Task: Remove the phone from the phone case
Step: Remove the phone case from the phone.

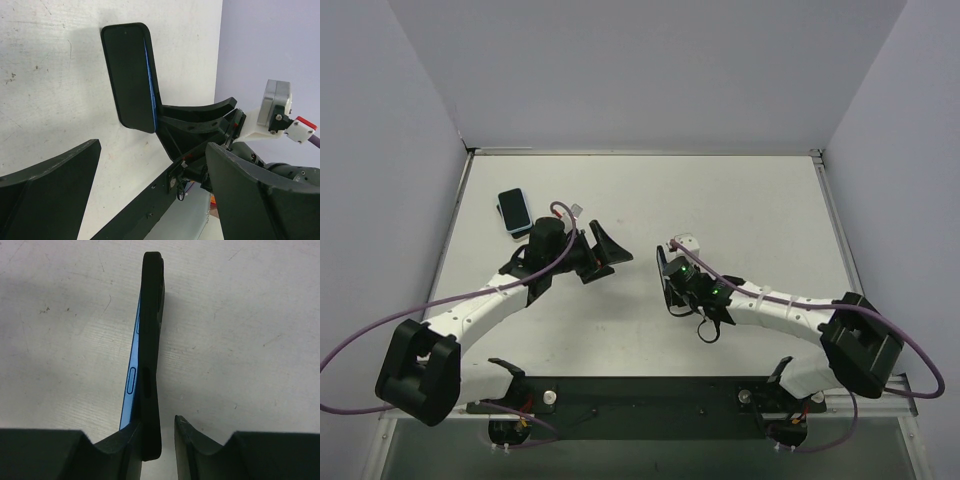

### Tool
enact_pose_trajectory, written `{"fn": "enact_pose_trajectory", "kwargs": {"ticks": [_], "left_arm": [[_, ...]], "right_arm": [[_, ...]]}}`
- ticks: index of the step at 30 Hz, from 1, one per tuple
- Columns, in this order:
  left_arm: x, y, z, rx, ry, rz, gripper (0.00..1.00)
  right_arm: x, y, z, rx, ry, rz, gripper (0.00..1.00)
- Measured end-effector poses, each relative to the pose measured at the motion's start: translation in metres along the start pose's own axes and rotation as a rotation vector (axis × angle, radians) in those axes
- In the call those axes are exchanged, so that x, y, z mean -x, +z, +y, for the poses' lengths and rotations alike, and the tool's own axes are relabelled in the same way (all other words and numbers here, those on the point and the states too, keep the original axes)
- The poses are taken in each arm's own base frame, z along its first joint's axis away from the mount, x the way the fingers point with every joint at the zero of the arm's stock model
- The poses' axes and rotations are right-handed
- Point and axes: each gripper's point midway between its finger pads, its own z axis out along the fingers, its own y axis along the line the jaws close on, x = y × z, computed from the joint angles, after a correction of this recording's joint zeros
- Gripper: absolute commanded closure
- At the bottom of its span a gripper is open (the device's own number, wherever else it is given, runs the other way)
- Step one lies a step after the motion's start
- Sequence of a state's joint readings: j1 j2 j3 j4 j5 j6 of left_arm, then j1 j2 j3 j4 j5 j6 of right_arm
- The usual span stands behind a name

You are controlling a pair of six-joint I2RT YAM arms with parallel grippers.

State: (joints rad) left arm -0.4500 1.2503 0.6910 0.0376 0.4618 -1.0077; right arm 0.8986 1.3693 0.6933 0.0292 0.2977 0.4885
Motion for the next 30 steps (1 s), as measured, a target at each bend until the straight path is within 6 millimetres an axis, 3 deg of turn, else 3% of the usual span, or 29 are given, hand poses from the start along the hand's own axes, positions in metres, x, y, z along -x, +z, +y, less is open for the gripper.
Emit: {"fn": "enact_pose_trajectory", "kwargs": {"ticks": [18,30], "left_arm": [[-0.003,0.005,0.003,-0.005,-0.007,0.02,0.03],[-0.004,0.007,0.015,0.028,0.01,0.033,0.03]], "right_arm": [[-0.003,0.047,0.017,-0.038,0.038,-0.005,0.82],[0.01,0.07,0.026,0.012,0.102,0.041,0.75]]}}
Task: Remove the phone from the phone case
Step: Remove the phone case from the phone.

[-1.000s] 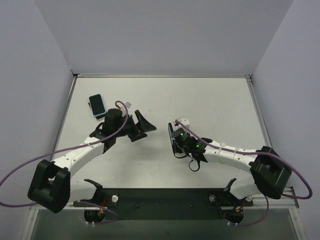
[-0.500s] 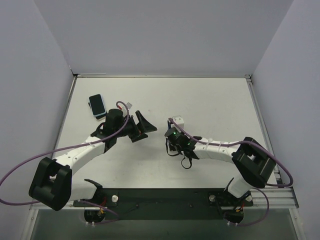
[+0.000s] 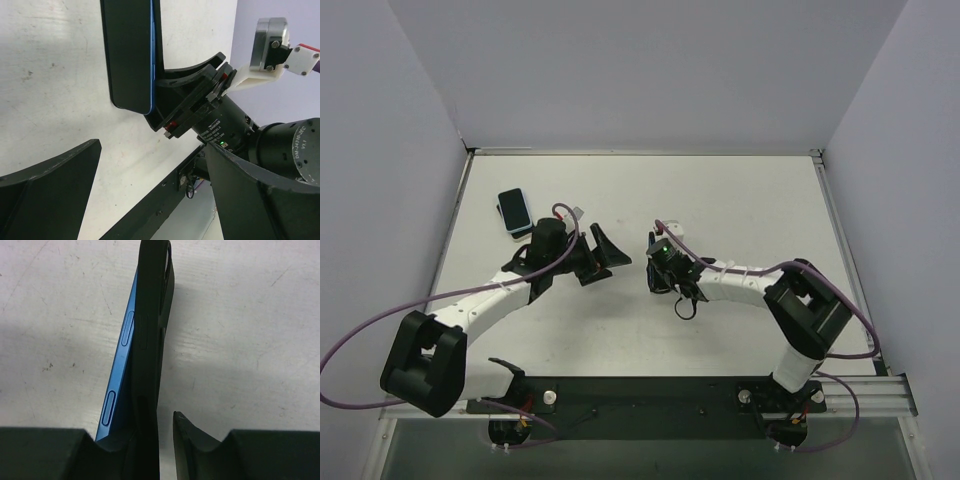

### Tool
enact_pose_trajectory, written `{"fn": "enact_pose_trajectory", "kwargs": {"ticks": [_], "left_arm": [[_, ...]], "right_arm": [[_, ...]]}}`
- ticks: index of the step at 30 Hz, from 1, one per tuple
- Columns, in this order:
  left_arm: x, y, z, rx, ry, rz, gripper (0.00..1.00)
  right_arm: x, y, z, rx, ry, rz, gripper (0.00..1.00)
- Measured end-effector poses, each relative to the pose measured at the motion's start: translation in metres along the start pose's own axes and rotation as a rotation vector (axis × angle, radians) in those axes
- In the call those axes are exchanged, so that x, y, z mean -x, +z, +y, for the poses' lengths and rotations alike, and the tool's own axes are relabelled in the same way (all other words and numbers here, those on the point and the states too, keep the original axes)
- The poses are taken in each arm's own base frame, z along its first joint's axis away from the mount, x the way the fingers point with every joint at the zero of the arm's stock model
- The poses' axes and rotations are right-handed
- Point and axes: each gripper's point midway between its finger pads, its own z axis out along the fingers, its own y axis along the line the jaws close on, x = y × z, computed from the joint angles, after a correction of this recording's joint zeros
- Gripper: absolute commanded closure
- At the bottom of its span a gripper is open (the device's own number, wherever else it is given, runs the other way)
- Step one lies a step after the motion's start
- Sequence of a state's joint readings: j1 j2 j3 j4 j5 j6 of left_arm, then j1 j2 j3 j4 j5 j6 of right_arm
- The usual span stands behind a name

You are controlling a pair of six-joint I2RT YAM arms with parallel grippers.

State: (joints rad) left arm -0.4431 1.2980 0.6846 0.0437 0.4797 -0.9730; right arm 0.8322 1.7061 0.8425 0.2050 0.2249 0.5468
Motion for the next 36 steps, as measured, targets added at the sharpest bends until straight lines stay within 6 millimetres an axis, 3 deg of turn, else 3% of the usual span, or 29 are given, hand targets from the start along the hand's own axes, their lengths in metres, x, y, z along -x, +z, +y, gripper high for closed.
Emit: {"fn": "enact_pose_trajectory", "kwargs": {"ticks": [5,7,8,9,14,21,29,36], "left_arm": [[0.016,-0.007,0.011,0.026,-0.013,-0.044,0.03],[0.021,-0.01,0.012,0.03,-0.014,-0.059,0.03],[0.021,-0.011,0.013,0.031,-0.012,-0.06,0.04],[0.021,-0.011,0.013,0.032,-0.008,-0.057,0.04],[0.019,-0.011,0.014,0.033,-0.009,-0.047,0.04],[0.018,-0.01,0.015,0.037,-0.009,-0.044,0.05],[0.012,0.001,0.025,0.058,-0.039,-0.011,0.05],[-0.006,0.017,0.017,0.012,-0.066,0.049,0.05]], "right_arm": [[0.006,0.009,0.008,0.005,0.008,0.021,0.78],[0.009,0.012,0.011,0.001,0.005,0.033,0.87],[0.01,0.014,0.012,0.0,0.007,0.041,0.99],[0.012,0.016,0.014,0.0,0.009,0.049,1.0],[0.016,0.02,0.019,0.002,0.013,0.07,1.0],[0.018,0.007,0.017,0.047,-0.015,0.107,1.0],[-0.005,-0.05,-0.009,0.069,-0.046,0.308,1.0],[0.014,-0.094,-0.004,0.251,0.12,0.364,1.0]]}}
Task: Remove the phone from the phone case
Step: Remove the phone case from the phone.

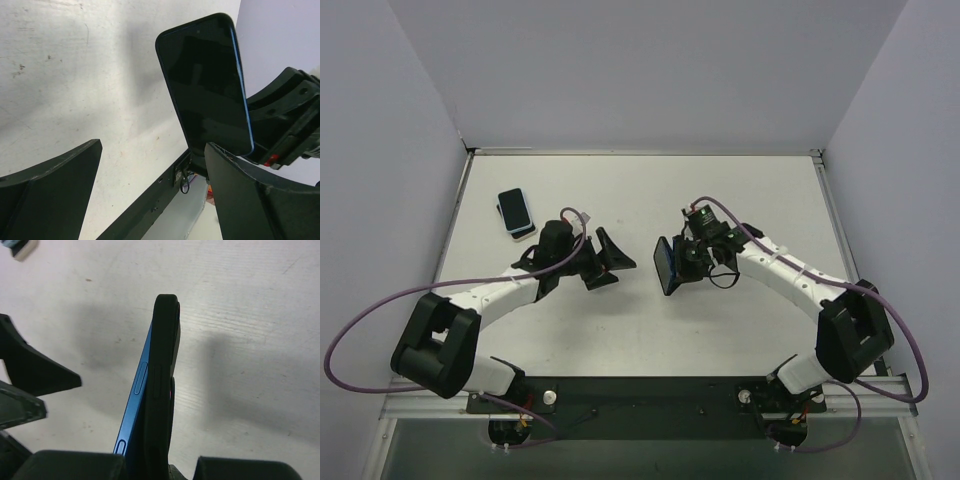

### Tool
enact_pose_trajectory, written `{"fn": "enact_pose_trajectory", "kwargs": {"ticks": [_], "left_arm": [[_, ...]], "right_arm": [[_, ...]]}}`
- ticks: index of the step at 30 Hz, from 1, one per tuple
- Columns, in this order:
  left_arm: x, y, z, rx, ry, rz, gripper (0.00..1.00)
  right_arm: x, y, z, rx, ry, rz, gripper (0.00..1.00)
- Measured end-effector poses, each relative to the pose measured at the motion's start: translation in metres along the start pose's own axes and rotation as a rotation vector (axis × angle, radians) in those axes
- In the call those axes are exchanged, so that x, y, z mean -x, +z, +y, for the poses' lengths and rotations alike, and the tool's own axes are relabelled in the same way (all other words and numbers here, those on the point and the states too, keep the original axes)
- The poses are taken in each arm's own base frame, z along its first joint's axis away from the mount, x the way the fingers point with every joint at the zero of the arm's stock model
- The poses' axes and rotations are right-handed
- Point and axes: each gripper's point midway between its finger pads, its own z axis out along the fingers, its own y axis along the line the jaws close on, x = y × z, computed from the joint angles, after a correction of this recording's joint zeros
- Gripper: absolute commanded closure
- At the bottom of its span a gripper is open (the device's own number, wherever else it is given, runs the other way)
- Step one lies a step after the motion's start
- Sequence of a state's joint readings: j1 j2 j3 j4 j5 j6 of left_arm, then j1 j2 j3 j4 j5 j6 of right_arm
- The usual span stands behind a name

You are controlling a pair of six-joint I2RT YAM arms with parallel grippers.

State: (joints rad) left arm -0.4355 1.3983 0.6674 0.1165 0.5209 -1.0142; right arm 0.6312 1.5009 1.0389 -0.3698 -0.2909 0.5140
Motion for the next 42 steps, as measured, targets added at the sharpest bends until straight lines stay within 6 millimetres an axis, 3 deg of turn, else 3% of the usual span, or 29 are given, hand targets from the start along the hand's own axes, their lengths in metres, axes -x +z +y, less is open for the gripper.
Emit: {"fn": "enact_pose_trajectory", "kwargs": {"ticks": [7,14,25,29,34,42], "left_arm": [[0.0,0.001,-0.018,-0.045,0.014,0.009,0.04],[-0.002,0.003,-0.043,-0.152,-0.013,-0.01,0.05],[0.002,0.005,-0.03,-0.034,-0.036,-0.026,0.06],[0.003,0.005,-0.019,0.01,-0.04,-0.039,0.06],[0.006,0.003,0.001,0.045,-0.074,-0.049,0.06],[0.004,0.0,0.013,0.081,-0.081,-0.042,0.06]], "right_arm": [[0.013,-0.018,0.034,0.258,0.16,-0.006,1.0],[0.015,-0.014,0.039,0.311,0.297,-0.018,1.0],[0.025,-0.025,-0.013,-0.187,0.021,-0.152,1.0],[0.007,-0.003,-0.038,-0.346,-0.086,-0.094,1.0],[-0.03,0.032,-0.047,-0.421,-0.248,-0.018,1.0],[-0.022,0.054,-0.037,-0.41,-0.329,-0.081,0.97]]}}
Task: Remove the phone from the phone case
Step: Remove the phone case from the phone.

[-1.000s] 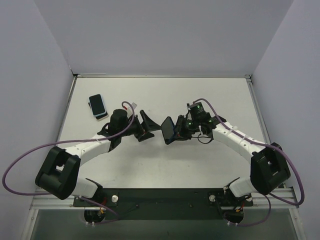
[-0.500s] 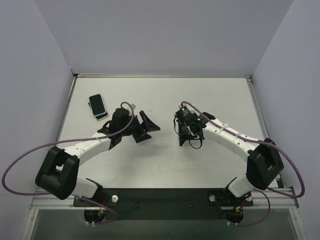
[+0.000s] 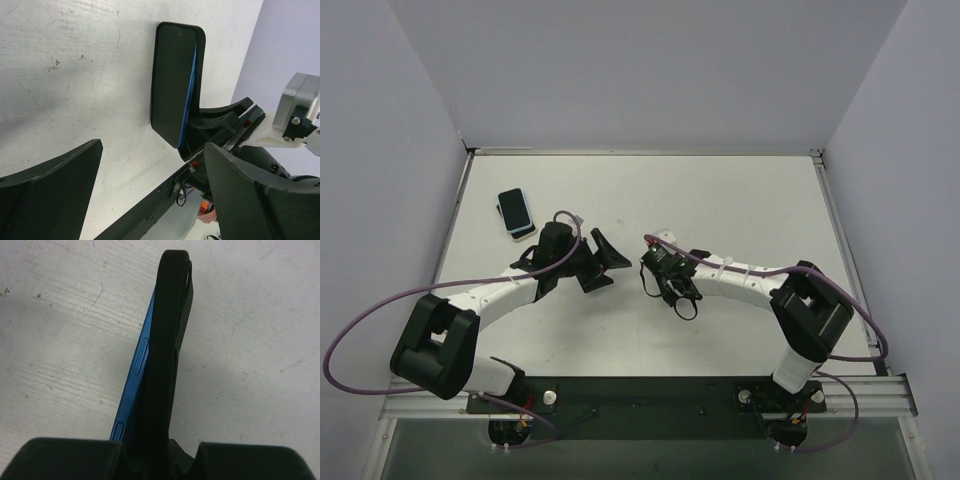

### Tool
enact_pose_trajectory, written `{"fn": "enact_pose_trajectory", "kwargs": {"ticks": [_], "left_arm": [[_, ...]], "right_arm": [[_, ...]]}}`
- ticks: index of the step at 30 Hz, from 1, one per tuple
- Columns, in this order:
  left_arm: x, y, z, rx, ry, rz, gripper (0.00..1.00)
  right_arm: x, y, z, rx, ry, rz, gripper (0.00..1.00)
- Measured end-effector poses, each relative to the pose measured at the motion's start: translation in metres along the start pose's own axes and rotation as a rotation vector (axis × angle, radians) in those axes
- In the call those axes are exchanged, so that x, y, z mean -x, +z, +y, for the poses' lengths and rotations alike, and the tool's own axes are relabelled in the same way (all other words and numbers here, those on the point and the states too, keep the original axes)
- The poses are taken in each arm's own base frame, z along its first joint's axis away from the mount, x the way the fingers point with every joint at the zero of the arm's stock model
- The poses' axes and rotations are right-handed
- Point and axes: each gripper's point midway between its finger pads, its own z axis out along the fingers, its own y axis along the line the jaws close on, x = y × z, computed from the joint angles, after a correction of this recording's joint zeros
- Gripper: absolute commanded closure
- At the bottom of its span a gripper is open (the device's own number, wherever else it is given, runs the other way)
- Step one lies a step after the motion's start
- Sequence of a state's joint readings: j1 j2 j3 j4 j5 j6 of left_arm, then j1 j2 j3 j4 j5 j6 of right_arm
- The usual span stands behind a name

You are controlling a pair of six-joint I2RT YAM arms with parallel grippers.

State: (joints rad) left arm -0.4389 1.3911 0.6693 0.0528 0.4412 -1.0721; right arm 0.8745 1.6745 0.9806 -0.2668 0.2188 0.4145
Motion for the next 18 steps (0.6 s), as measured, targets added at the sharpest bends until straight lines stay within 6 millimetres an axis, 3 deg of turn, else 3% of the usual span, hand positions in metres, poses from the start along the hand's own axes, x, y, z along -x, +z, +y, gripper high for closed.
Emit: {"fn": "enact_pose_trajectory", "kwargs": {"ticks": [8,18], "left_arm": [[-0.003,0.0,0.005,0.009,-0.001,0.005,0.06],[-0.008,0.0,0.007,0.01,0.027,0.015,0.06]], "right_arm": [[-0.005,0.02,0.015,0.006,-0.088,0.079,0.99],[-0.001,0.017,0.016,0.056,-0.058,0.085,1.0]]}}
